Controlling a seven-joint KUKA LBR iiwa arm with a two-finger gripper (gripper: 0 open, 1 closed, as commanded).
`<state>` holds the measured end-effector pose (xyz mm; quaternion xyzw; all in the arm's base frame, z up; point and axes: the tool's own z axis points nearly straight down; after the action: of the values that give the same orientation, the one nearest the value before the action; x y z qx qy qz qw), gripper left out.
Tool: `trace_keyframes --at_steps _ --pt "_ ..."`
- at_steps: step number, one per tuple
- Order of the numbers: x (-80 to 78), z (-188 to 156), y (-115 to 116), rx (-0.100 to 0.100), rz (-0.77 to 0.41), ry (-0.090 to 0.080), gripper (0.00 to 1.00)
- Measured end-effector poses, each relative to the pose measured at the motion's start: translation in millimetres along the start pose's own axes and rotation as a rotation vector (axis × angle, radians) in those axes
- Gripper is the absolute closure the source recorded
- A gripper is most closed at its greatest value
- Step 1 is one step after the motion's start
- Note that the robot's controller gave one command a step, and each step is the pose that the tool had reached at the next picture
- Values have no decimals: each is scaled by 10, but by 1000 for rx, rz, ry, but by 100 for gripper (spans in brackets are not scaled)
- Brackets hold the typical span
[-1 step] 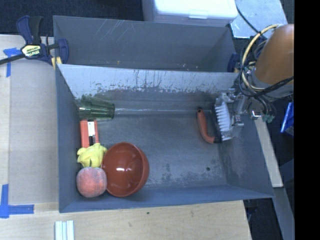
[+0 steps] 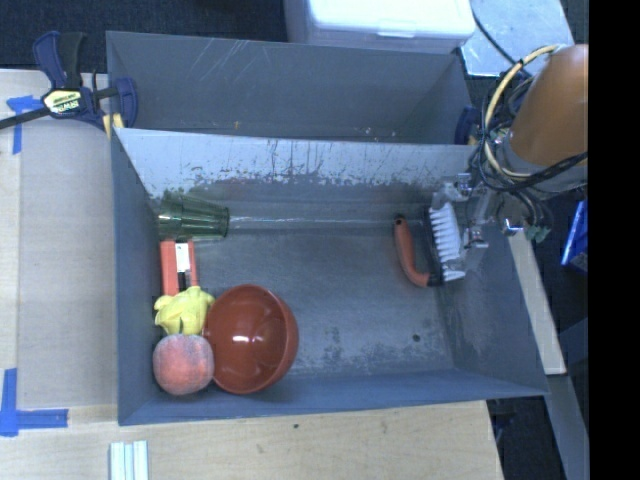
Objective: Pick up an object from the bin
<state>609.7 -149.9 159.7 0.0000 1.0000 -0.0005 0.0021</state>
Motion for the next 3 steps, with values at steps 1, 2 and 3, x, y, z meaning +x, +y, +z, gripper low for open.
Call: trace_keyframes --at_steps 1,2,3 --pt "19 747 92 -18 782 -8 0" --pt "-87 590 85 0 430 -5 0" --pt "-101 585 369 -19 626 -9 0"
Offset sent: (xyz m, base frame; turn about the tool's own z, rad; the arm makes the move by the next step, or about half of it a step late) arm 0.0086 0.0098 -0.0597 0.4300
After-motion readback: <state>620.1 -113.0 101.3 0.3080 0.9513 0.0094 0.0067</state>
